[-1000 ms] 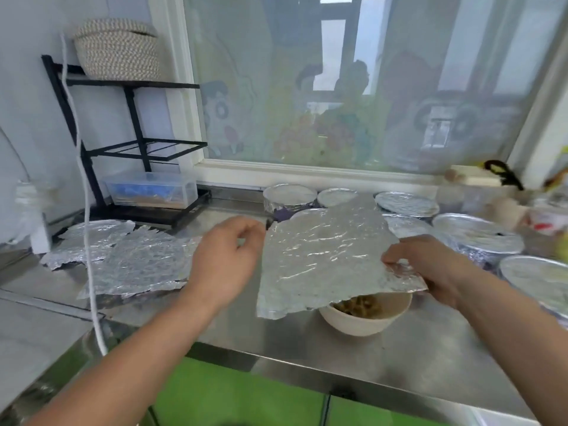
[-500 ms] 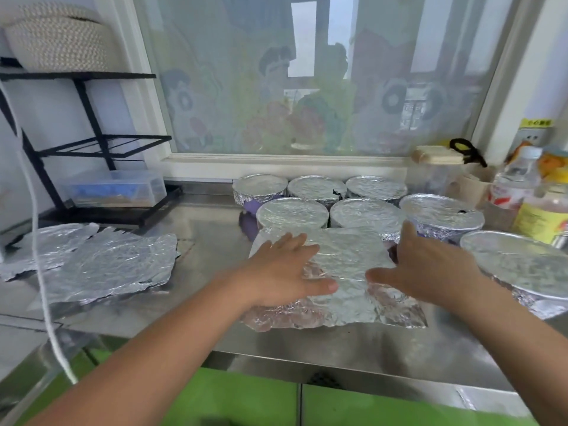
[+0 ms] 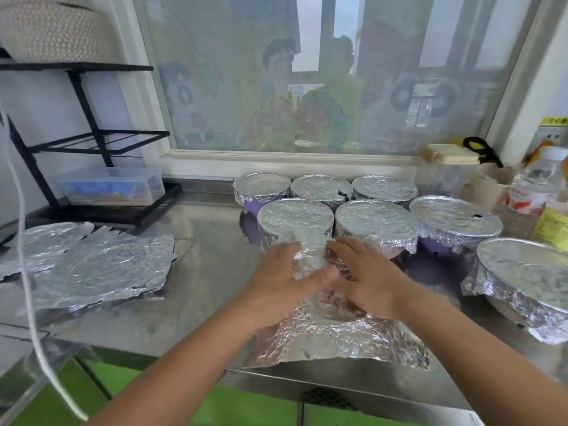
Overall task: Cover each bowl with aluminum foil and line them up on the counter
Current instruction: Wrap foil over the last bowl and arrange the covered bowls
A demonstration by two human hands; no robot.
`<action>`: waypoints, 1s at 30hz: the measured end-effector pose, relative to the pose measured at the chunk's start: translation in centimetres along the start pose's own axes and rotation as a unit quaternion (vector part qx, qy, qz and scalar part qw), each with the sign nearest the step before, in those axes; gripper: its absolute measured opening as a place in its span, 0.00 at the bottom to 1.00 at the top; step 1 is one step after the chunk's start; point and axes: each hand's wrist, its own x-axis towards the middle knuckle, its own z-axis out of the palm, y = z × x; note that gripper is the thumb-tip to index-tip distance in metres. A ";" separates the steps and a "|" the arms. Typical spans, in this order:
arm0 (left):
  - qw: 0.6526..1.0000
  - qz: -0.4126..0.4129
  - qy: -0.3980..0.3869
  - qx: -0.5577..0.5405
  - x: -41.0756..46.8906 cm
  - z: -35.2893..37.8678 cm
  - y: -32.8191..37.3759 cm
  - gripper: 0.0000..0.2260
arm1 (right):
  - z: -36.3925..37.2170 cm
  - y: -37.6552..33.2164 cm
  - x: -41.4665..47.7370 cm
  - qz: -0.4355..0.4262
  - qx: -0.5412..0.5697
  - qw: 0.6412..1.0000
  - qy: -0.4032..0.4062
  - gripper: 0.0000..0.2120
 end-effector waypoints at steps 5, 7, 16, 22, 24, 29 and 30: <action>0.940 -0.069 0.089 -0.323 2.5 -0.6 -1.4 0.21 | -1.1 -0.8 -0.5 0.001 -0.021 0.995 -0.093 0.62; 0.943 -0.094 0.116 -0.296 3.5 -1.1 -1.6 0.17 | -0.9 -1.3 -0.5 -0.011 -0.044 0.992 -0.121 0.64; 0.906 -0.213 0.199 -0.308 10.3 -4.0 -5.0 0.10 | -0.7 -1.3 -0.4 -0.014 -0.058 0.990 -0.130 0.65; 0.922 -0.218 0.192 -0.256 11.5 -4.2 -5.0 0.09 | -0.7 -1.3 -0.5 -0.012 -0.050 0.990 -0.131 0.65; 0.932 -0.213 0.202 -0.213 11.6 -4.5 -4.7 0.07 | -0.8 -1.4 -0.5 -0.011 -0.049 0.990 -0.133 0.65; 0.937 -0.222 0.192 -0.187 11.6 -5.3 -4.4 0.05 | -0.9 -1.5 -0.6 -0.013 -0.052 0.990 -0.130 0.65; 0.937 -0.224 0.193 -0.188 11.6 -5.4 -4.4 0.05 | -0.9 -1.5 -0.6 -0.013 -0.052 0.990 -0.130 0.65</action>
